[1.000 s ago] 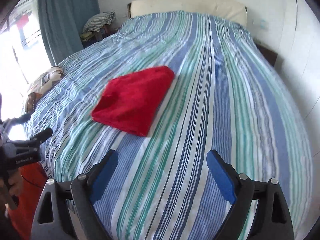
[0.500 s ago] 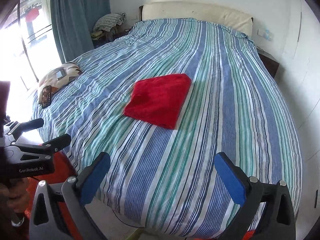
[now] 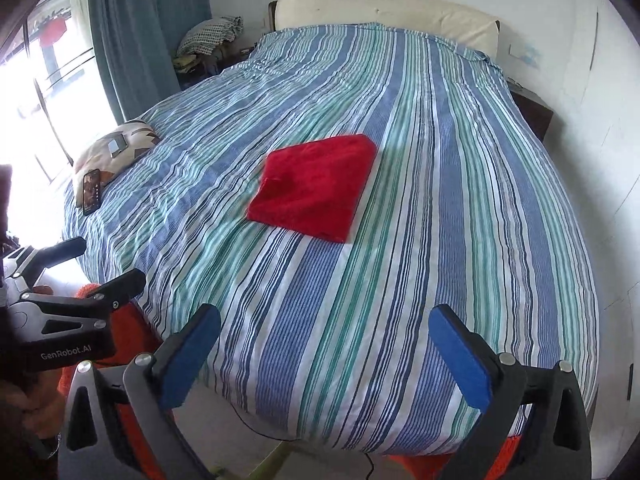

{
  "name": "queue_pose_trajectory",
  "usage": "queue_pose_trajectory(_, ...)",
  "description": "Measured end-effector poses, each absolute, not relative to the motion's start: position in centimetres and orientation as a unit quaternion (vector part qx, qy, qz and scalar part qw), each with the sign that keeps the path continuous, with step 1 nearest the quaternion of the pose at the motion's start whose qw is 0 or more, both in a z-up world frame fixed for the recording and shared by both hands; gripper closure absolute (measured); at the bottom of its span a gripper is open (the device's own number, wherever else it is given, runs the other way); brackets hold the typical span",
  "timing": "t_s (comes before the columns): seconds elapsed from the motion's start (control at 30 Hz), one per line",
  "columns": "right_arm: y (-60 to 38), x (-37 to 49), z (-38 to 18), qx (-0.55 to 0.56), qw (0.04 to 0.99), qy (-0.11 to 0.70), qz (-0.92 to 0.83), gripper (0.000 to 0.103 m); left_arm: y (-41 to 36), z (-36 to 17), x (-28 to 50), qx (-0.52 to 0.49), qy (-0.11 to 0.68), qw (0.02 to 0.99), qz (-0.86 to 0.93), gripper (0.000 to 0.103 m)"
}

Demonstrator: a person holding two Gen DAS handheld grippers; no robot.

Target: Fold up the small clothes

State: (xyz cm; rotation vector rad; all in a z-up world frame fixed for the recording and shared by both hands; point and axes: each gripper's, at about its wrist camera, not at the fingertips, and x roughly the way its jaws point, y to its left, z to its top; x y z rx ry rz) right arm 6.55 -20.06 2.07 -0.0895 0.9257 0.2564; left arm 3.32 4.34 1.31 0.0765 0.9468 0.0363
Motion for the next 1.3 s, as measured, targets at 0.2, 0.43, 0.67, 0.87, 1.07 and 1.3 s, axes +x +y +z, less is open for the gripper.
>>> queue_pose_trajectory(0.2, -20.1, 6.6, 2.5, -0.046, 0.889, 0.441, 0.115, 0.001, 4.2, 1.8, 3.3, 0.043, 0.446, 0.894, 0.028, 0.0)
queue_pose_trajectory(0.43, -20.2, 6.4, 2.8, -0.049, 0.89, 0.438, 0.112, 0.001, 4.4, 2.9, 3.0, 0.042, 0.433, 0.9, 0.035, 0.0)
queue_pose_trajectory(0.67, -19.7, 5.6, 3.9, -0.062, 0.892, 0.433, 0.117, 0.001, 4.4, 3.8, 2.9, 0.032, 0.428, 0.903, 0.028, 0.001)
queue_pose_trajectory(0.87, -19.6, 5.5, 4.1, -0.06, 0.89, 0.436, 0.119, 0.001, 4.3, 4.2, 2.8, 0.03, 0.425, 0.904, 0.023, 0.001)
queue_pose_trajectory(1.07, -19.6, 5.5, 3.9, -0.057, 0.887, 0.441, 0.123, 0.001, 4.3, 4.2, 2.8, 0.028, 0.426, 0.904, 0.024, 0.001)
queue_pose_trajectory(1.3, -19.6, 5.5, 3.6, -0.055, 0.886, 0.444, 0.124, 0.001, 4.0, 4.1, 2.8, 0.032, 0.426, 0.904, 0.019, 0.001)
